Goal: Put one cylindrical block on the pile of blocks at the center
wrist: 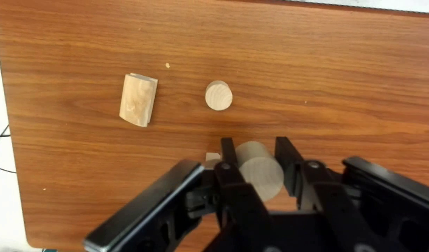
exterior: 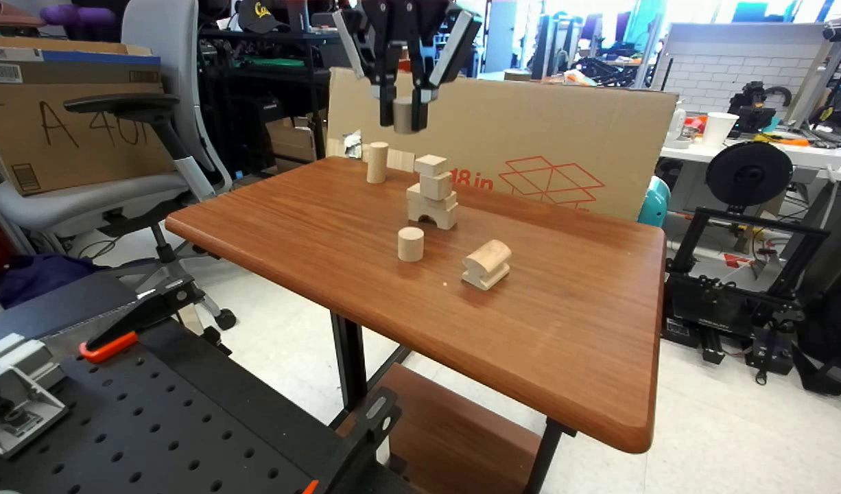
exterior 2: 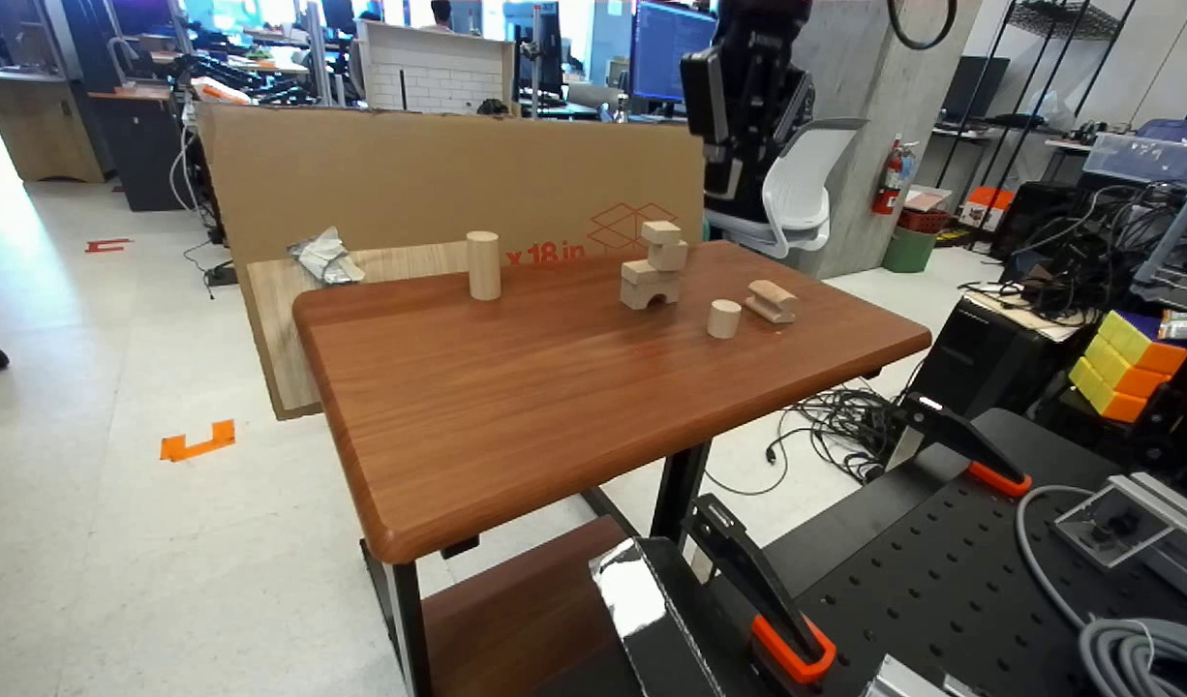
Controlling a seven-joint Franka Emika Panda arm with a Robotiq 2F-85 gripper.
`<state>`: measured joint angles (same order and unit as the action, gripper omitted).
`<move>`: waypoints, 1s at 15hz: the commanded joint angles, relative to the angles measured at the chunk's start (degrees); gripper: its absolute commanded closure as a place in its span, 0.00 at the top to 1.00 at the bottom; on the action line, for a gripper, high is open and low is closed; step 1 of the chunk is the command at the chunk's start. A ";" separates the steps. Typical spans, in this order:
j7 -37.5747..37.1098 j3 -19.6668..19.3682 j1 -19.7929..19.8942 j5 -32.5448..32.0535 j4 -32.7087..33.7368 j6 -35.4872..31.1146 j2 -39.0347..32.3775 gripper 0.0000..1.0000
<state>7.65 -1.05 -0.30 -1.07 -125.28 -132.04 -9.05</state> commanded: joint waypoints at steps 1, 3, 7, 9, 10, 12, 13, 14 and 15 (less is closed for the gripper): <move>-0.45 0.57 0.56 2.05 3.76 4.46 0.26 0.08; -1.83 0.46 0.39 1.63 5.19 4.43 -1.06 0.08; -2.90 0.46 0.39 1.43 6.84 3.55 -3.39 0.08; -2.99 0.59 0.40 1.65 8.09 3.56 -4.86 0.08; -3.18 0.61 0.36 1.52 8.73 3.58 -5.46 0.08; -3.49 0.63 0.29 1.33 10.02 3.88 -6.61 0.08; -3.59 0.65 0.25 1.25 10.51 3.94 -7.12 0.08; -3.68 0.69 0.21 1.20 11.09 3.93 -7.66 0.08; -3.67 0.76 0.18 1.23 11.60 3.87 -8.19 0.08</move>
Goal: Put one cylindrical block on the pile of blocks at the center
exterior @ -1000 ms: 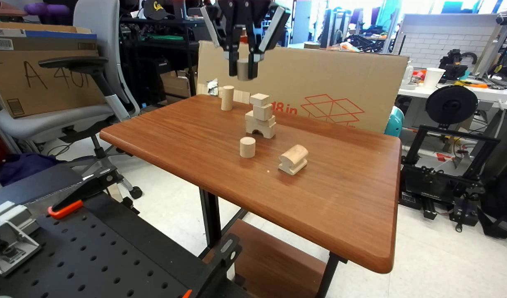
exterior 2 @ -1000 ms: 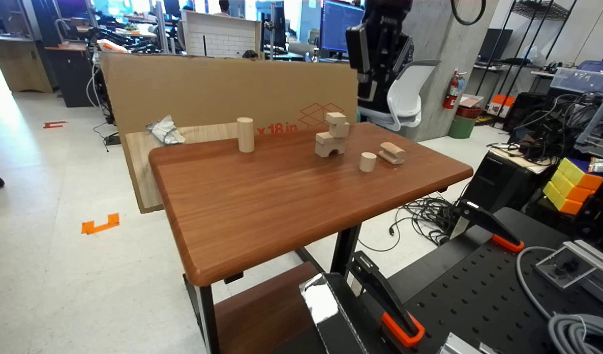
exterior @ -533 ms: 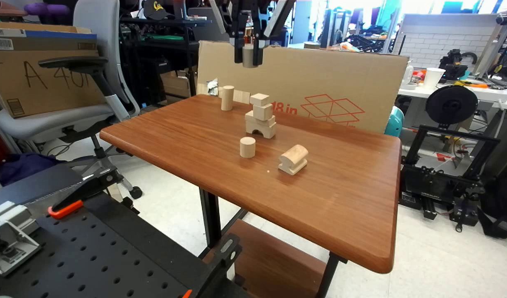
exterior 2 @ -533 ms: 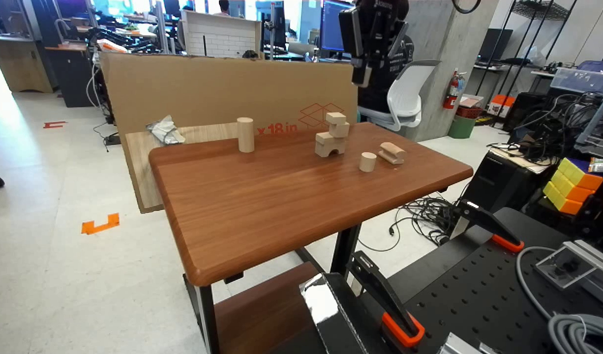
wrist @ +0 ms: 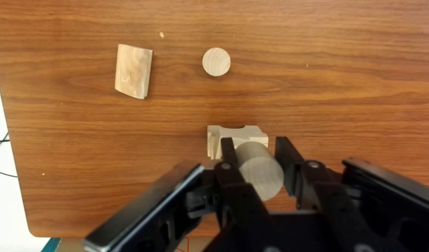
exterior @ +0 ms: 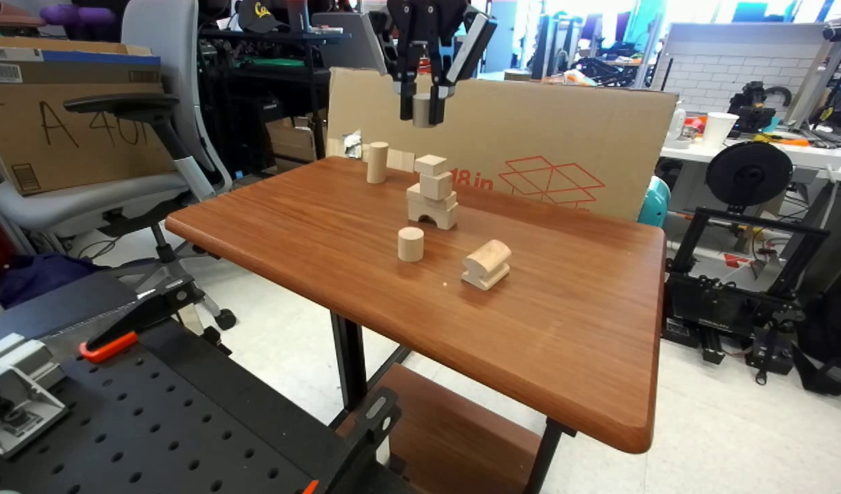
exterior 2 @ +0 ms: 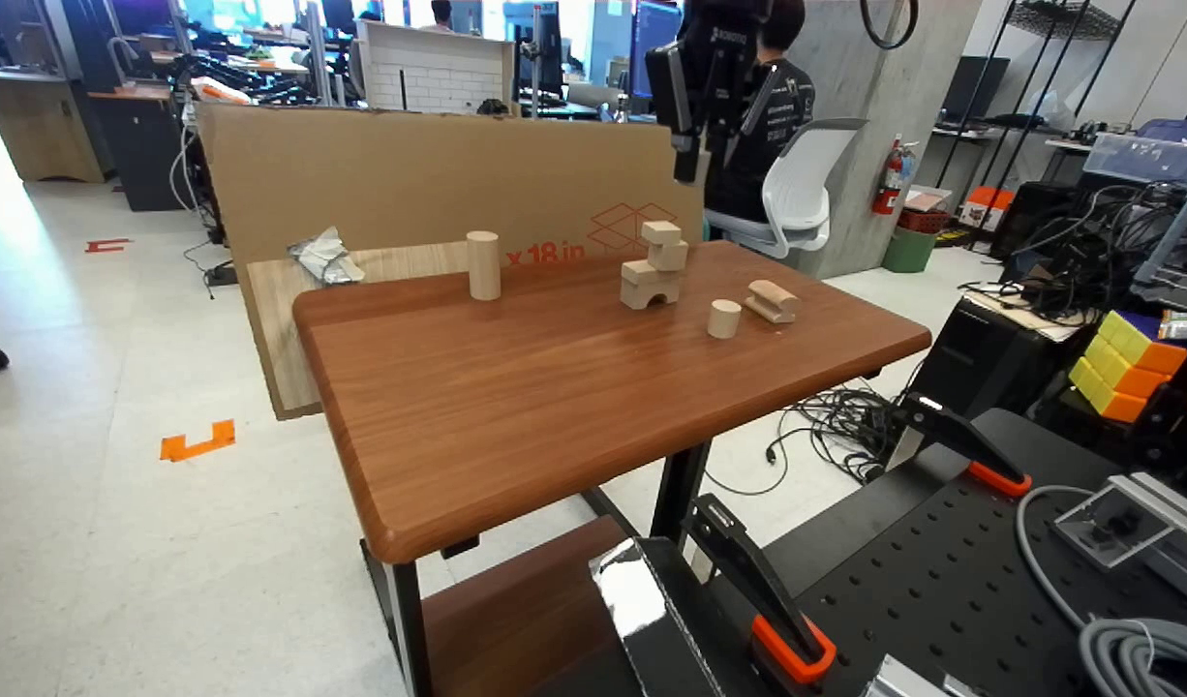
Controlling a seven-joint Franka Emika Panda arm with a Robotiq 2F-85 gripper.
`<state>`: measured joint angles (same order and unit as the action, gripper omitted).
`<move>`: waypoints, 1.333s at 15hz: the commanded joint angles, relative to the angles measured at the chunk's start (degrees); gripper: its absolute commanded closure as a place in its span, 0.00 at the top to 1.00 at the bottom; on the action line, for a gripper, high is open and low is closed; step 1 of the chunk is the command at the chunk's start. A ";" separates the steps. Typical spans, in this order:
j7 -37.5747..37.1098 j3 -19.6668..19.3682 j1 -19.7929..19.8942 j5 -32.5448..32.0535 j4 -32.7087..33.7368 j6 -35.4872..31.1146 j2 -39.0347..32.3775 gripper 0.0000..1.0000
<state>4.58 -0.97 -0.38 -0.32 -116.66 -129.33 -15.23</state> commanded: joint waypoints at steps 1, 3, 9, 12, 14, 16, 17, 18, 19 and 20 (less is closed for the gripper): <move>-0.58 0.76 0.26 0.61 3.55 1.23 -2.58 0.08; -0.62 0.93 0.24 0.68 4.55 1.23 -3.65 0.08; -0.96 1.28 0.09 0.36 6.95 1.26 -6.81 0.08; -0.78 1.43 0.28 0.69 7.55 1.25 -7.87 0.08; -0.51 1.46 0.43 0.76 7.61 1.03 -8.27 0.08; -0.51 1.47 0.54 0.92 8.06 1.25 -8.74 0.08; -0.50 1.46 0.56 0.90 8.20 1.35 -8.87 0.08; -0.38 1.44 0.66 0.94 8.25 1.51 -8.91 0.08; -0.40 1.37 0.70 0.86 8.31 1.60 -9.03 0.08; -0.43 1.27 0.75 0.74 8.36 1.62 -9.19 0.08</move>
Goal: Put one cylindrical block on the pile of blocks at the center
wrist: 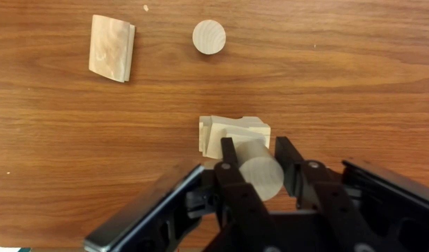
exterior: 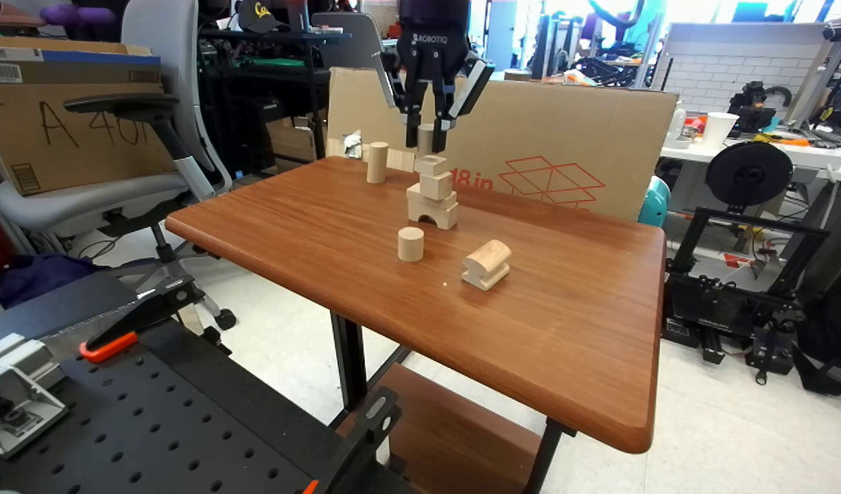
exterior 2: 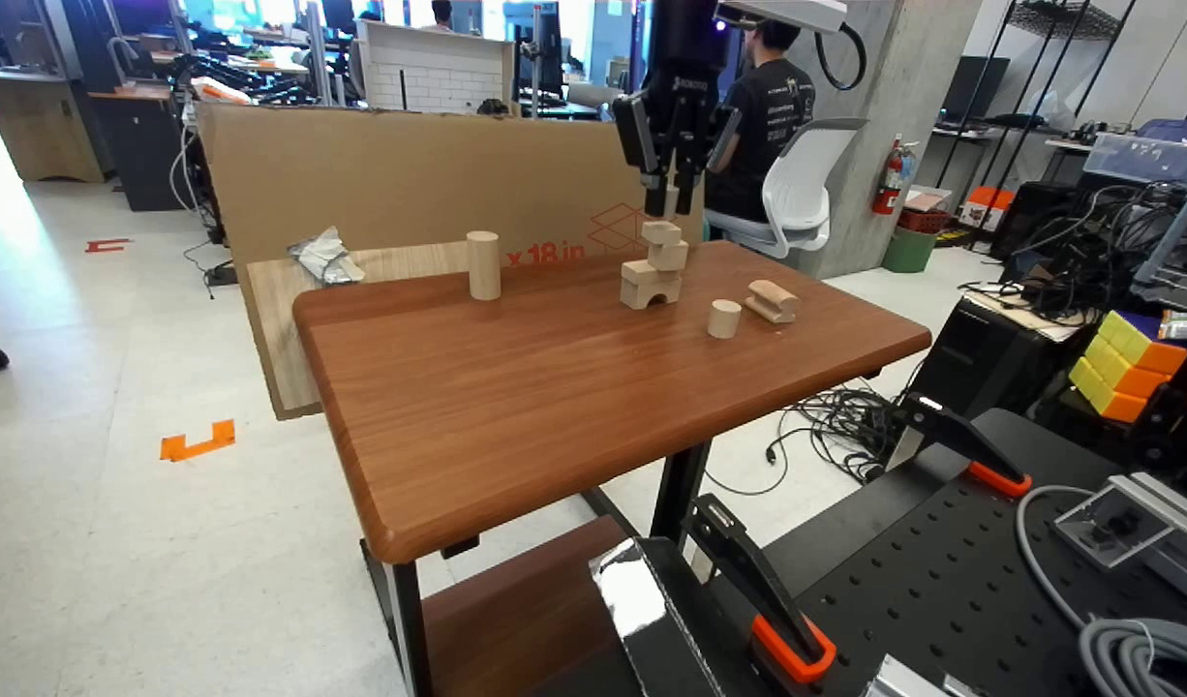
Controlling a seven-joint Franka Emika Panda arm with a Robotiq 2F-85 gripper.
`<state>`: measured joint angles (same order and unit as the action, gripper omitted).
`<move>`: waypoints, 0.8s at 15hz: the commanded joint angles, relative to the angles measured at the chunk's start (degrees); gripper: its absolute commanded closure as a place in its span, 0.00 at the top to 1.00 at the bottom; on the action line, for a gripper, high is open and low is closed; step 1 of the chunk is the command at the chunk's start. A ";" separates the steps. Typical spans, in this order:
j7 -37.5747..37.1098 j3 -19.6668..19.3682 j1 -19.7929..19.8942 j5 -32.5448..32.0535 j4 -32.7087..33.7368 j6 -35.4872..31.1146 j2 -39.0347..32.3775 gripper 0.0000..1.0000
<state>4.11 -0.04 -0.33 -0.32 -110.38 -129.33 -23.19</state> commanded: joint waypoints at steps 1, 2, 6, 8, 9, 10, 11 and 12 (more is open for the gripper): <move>0.07 0.29 0.75 0.64 2.06 1.54 -1.33 0.08; 0.09 0.29 0.81 0.61 2.05 1.52 -1.38 0.08; -0.21 0.24 0.69 0.26 2.17 1.44 -1.65 0.59; -0.24 0.25 0.63 0.16 2.22 1.47 -1.56 0.72; -0.03 0.34 0.70 0.31 2.02 1.65 -0.99 0.80; 0.17 0.40 0.74 0.37 1.70 1.72 -0.27 0.87; 0.94 0.72 1.07 1.06 1.09 2.05 1.19 0.95; 1.48 0.91 1.27 1.47 0.55 2.15 2.45 1.00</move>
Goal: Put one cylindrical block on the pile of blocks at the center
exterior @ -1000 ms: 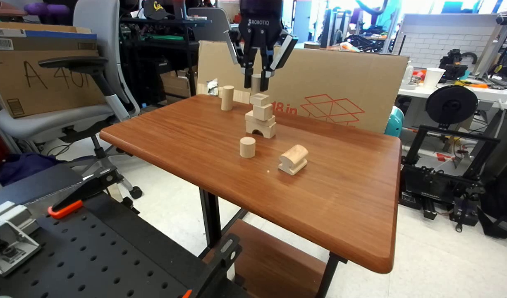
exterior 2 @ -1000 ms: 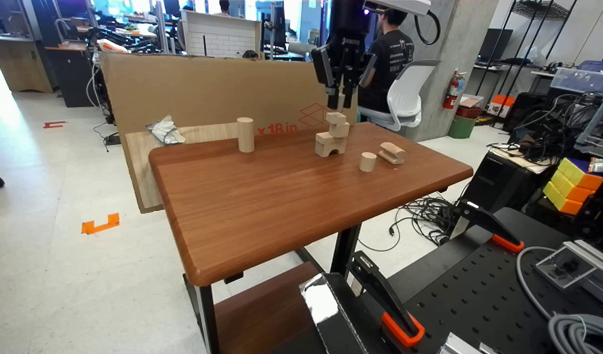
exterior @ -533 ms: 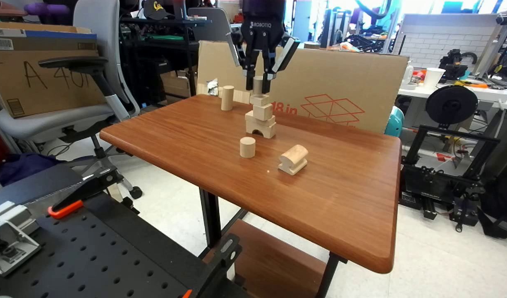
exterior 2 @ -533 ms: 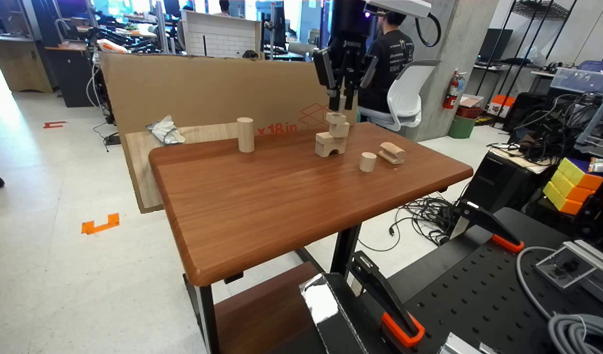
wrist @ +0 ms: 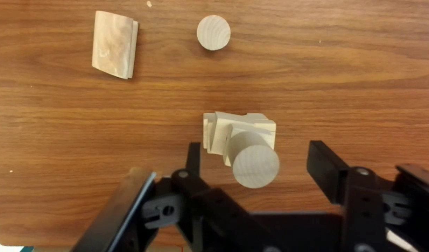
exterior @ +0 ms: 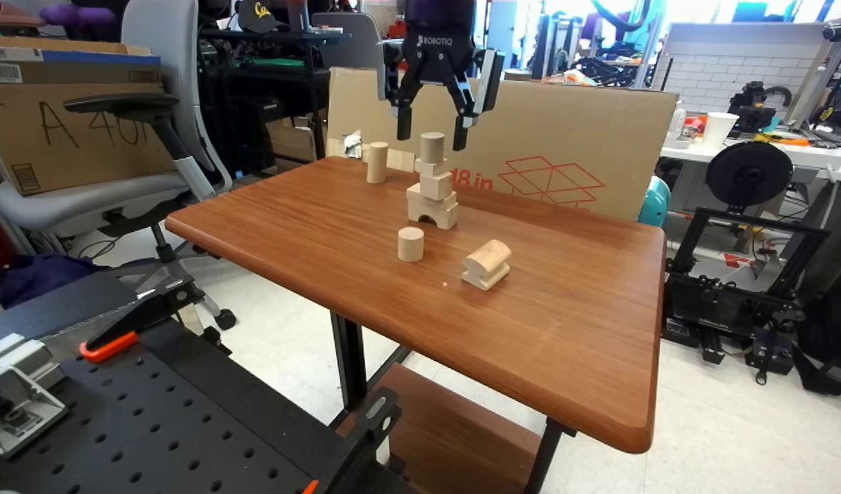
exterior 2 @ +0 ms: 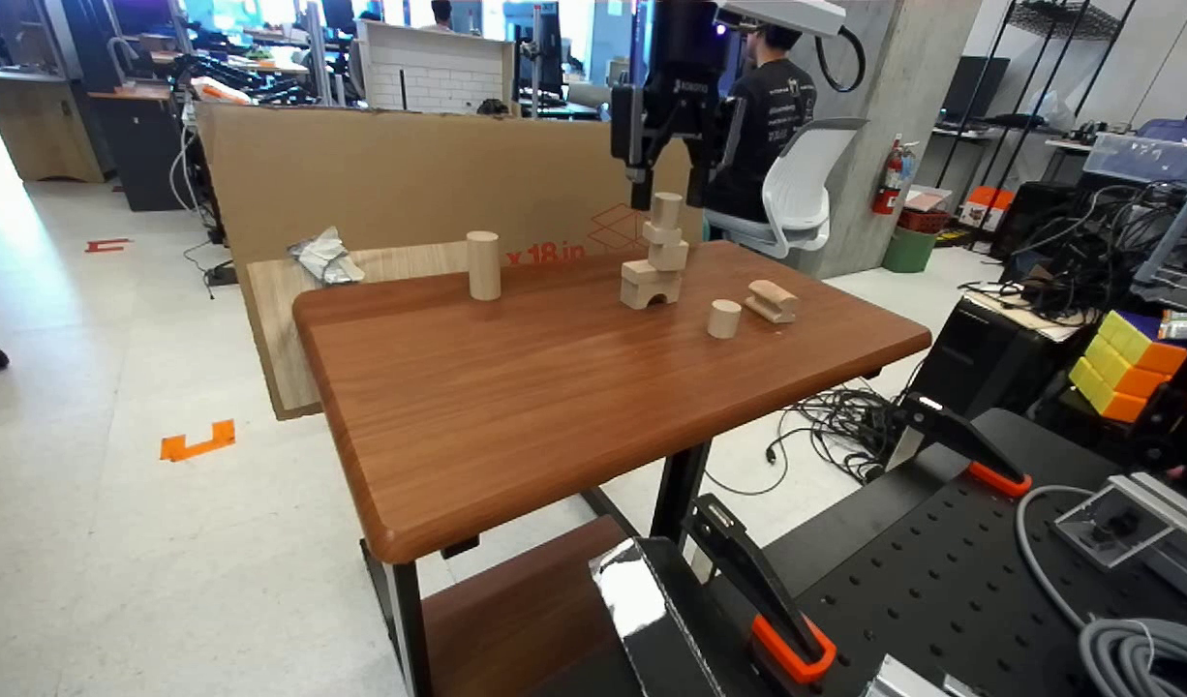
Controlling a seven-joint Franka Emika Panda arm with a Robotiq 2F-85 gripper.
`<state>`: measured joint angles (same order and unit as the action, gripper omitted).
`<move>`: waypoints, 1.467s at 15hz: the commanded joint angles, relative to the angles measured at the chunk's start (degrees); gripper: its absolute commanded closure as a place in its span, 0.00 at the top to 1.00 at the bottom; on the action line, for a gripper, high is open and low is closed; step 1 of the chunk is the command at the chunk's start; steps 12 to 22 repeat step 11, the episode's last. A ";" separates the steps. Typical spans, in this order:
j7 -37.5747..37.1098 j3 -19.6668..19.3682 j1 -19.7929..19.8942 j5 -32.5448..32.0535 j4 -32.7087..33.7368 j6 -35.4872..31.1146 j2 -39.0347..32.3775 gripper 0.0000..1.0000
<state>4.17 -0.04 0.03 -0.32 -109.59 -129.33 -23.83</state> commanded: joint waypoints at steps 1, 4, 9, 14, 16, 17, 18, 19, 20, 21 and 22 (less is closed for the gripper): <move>2.14 1.09 1.15 1.90 -1.19 2.58 5.17 1.00; 3.79 0.90 1.17 1.95 -4.54 3.45 11.99 1.00; 2.99 0.07 0.76 0.77 -4.56 5.33 15.84 1.00; 3.12 -0.05 0.99 0.84 -6.21 6.06 18.67 1.00; 3.12 -0.05 0.99 0.84 -6.21 6.06 18.67 1.00; 3.12 -0.05 0.99 0.84 -6.21 6.06 18.67 1.00; 3.12 -0.05 0.99 0.84 -6.21 6.06 18.67 1.00; 3.12 -0.05 0.99 0.84 -6.21 6.06 18.67 1.00; 3.12 -0.05 0.99 0.84 -6.21 6.06 18.67 1.00; 3.12 -0.05 0.99 0.84 -6.21 6.06 18.67 1.00; 3.12 -0.05 0.99 0.84 -6.21 6.06 18.67 1.00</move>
